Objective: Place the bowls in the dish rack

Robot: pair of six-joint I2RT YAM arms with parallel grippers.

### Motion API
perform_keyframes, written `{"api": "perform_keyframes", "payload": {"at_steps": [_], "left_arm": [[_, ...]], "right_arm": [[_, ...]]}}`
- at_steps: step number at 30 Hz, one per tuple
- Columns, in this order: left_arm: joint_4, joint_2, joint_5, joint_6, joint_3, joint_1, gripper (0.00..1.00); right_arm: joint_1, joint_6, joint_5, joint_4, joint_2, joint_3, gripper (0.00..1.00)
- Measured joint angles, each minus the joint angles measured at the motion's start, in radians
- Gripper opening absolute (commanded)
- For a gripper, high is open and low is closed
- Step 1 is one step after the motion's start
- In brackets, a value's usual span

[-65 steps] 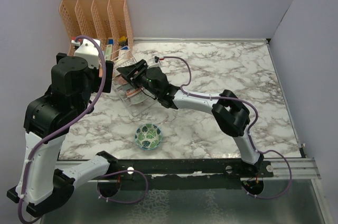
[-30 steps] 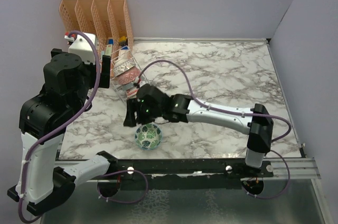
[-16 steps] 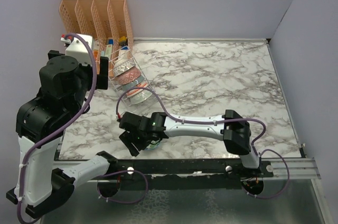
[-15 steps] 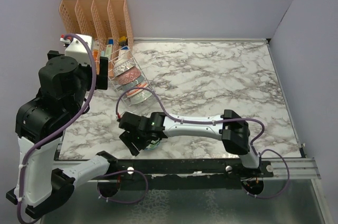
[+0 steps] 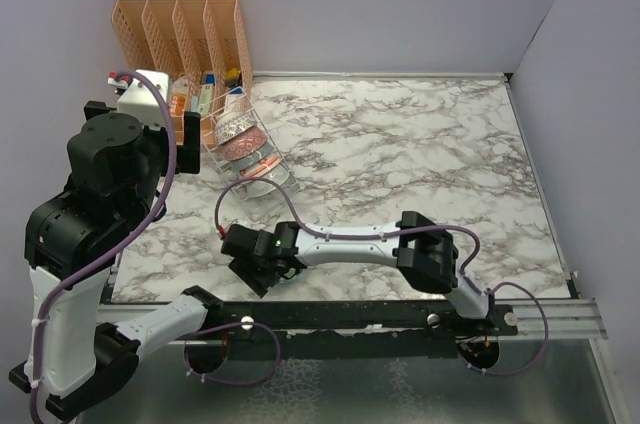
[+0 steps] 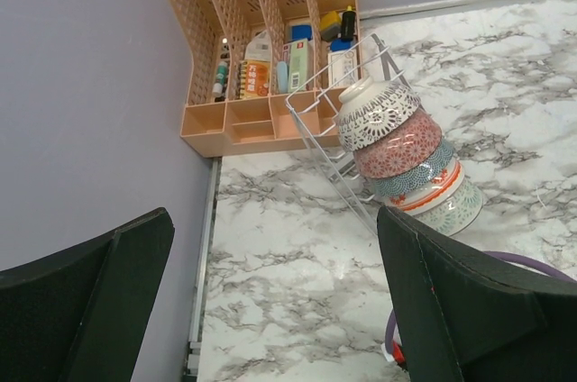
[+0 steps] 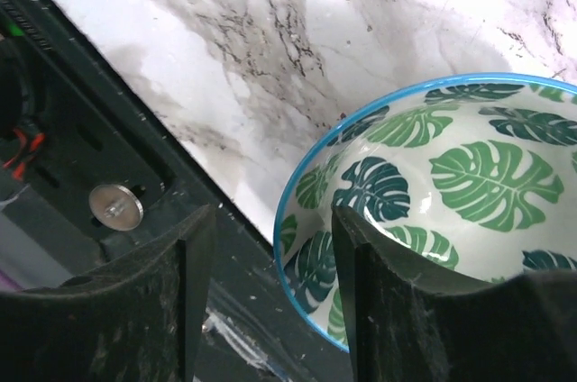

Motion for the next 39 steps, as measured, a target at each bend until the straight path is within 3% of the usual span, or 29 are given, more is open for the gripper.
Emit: {"api": "perform_keyframes", "payload": {"at_steps": [3, 9, 13, 19, 25, 29, 33, 39], "left_arm": [[0.0, 0.0, -0.003, 0.0, -0.006, 0.0, 0.99], [0.0, -0.001, -0.004, 0.003, -0.011, 0.0, 0.99], [0.001, -0.002, -0.004, 0.003, -0.013, 0.0, 0.99], [0.0, 0.0, -0.004, 0.004, -0.011, 0.0, 0.99], [0.0, 0.027, -0.005, 0.008, 0.053, -0.003, 0.99], [0.006, 0.047, -0.007, 0.01, 0.112, -0.005, 0.99], [0.009, 0.051, -0.007, 0.015, 0.148, -0.005, 0.99], [0.013, 0.051, -0.011, 0.02, 0.167, -0.014, 0.99]], "right_arm": [[0.009, -0.006, 0.039, -0.008, 0.03, 0.008, 0.41], [0.023, -0.009, 0.151, -0.065, 0.057, 0.057, 0.02], [0.031, -0.011, 0.238, -0.116, 0.036, 0.101, 0.01], [0.031, 0.034, 0.246, -0.164, 0.023, 0.138, 0.01], [-0.044, 0.108, 0.108, -0.108, -0.119, 0.124, 0.01], [-0.217, 0.199, -0.076, 0.115, -0.288, 0.085, 0.01], [-0.361, 0.328, -0.187, 0.439, -0.356, 0.061, 0.01], [-0.407, 0.59, -0.241, 0.968, -0.292, -0.025, 0.01]]}}
